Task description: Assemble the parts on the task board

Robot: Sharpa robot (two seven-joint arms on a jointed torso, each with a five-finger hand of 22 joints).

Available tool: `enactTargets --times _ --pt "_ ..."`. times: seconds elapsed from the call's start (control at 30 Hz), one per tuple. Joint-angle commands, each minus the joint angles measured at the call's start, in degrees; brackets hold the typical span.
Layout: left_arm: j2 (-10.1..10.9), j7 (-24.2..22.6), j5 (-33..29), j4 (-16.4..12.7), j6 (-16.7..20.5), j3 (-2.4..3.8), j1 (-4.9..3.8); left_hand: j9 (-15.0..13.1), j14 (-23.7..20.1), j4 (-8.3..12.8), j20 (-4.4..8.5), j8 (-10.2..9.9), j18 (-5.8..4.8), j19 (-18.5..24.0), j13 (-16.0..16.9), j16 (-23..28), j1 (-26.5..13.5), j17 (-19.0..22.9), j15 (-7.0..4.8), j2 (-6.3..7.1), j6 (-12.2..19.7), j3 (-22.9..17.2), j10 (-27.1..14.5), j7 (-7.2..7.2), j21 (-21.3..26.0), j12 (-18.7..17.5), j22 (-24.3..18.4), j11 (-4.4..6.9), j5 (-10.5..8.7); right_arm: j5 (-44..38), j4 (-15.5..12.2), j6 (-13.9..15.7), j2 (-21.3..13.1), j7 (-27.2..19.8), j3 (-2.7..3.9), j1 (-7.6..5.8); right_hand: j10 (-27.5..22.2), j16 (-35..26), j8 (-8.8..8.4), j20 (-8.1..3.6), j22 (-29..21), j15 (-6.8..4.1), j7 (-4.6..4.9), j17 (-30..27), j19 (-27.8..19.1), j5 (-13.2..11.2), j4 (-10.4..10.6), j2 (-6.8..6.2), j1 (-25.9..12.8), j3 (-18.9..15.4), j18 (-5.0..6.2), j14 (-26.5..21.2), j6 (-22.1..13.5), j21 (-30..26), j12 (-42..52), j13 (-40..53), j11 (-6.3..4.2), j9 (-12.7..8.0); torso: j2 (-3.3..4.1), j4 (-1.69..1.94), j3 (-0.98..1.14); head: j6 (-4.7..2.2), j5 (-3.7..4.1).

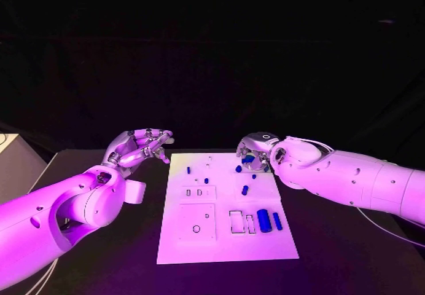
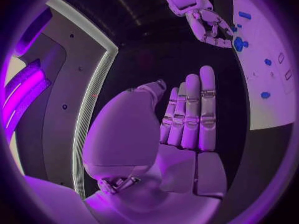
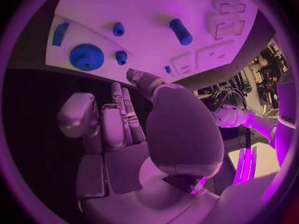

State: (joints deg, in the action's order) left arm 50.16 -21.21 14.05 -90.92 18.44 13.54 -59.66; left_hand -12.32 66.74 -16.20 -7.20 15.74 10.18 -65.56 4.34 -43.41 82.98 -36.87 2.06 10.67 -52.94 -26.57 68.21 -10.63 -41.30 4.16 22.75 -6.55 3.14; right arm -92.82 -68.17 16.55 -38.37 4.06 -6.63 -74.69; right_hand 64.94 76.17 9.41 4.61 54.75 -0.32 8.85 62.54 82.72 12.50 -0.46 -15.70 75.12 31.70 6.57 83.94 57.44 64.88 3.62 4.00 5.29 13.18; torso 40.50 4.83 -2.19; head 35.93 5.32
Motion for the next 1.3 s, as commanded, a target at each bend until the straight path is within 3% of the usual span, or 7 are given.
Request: enactTargets --times 0.03,0.63,0.93,1.3 --pt "0.13 -0.06 0.66 -0.43 -1.29 0.19 -0.03 -0.08 -0.37 0.13 0.08 -0.35 0.13 0.47 0.05 -0.3 -0.14 -0.1 0.08 0.6 -0.04 -0.33 0.22 0.08 -0.4 -0.32 0.19 0.02 -0.08 -3.6 0.44 -1.87 0.31 2.14 0.03 0.01 -0.44 0.42 -0.32 0.54 0.04 0.32 -0.04 0.07 -0.03 -0.39 -0.06 -0.37 0.22 -0.57 -0.59 1.83 -0.39 0.14 -0.13 0.08 0.03 0.09 0.72 0.22 0.01 -0.2 0.37" --pt "0.67 0.09 0.8 -0.96 -1.47 0.65 -0.03 -0.14 -0.46 0.07 0.03 -0.45 0.14 0.82 0.04 -0.52 -0.33 -0.25 0.13 0.69 0.08 -0.32 0.08 0.01 -0.95 -0.35 0.58 -0.04 -0.08 -3.89 2.06 -3.66 1.63 2.39 -0.03 0.47 -0.98 0.71 -0.31 0.65 0.05 0.41 0.02 0.23 -0.17 -0.36 0.12 -0.08 0.49 -1.18 -0.54 1.76 -0.27 0.16 -0.1 0.15 0.12 0.27 1.85 0.78 -0.03 -0.29 0.74" --pt "0.77 0.15 0.84 -0.83 -1.46 0.73 -0.03 -0.15 -0.48 0.08 0.02 -0.46 0.14 0.86 0.04 -0.54 -0.34 -0.26 0.13 0.7 0.09 -0.32 0.06 0.0 -1.01 -0.35 0.62 -0.05 -0.08 -3.79 2.17 -4.11 1.96 2.31 -0.04 0.61 -0.6 1.03 -0.01 0.76 0.45 0.46 0.07 0.32 -0.26 0.13 0.59 0.7 0.81 -1.31 -0.54 1.67 0.44 0.47 0.16 0.39 0.14 0.64 2.44 0.95 -0.19 -0.43 1.08" --pt "0.83 0.28 0.87 -0.76 -1.55 0.75 -0.03 -0.2 -0.56 0.13 -0.01 -0.5 0.15 1.09 0.05 -0.65 -0.3 -0.34 0.15 0.68 0.13 -0.4 -0.01 -0.02 -1.35 -0.35 0.86 -0.08 -0.09 -3.61 2.42 -3.67 2.07 2.22 -0.04 0.67 1.36 1.69 0.72 0.77 1.49 0.35 0.01 0.73 -0.31 1.08 1.8 1.87 0.74 0.04 -0.6 1.63 2.04 1.24 0.41 0.83 -0.05 1.4 2.93 1.1 -0.17 -0.57 1.19"
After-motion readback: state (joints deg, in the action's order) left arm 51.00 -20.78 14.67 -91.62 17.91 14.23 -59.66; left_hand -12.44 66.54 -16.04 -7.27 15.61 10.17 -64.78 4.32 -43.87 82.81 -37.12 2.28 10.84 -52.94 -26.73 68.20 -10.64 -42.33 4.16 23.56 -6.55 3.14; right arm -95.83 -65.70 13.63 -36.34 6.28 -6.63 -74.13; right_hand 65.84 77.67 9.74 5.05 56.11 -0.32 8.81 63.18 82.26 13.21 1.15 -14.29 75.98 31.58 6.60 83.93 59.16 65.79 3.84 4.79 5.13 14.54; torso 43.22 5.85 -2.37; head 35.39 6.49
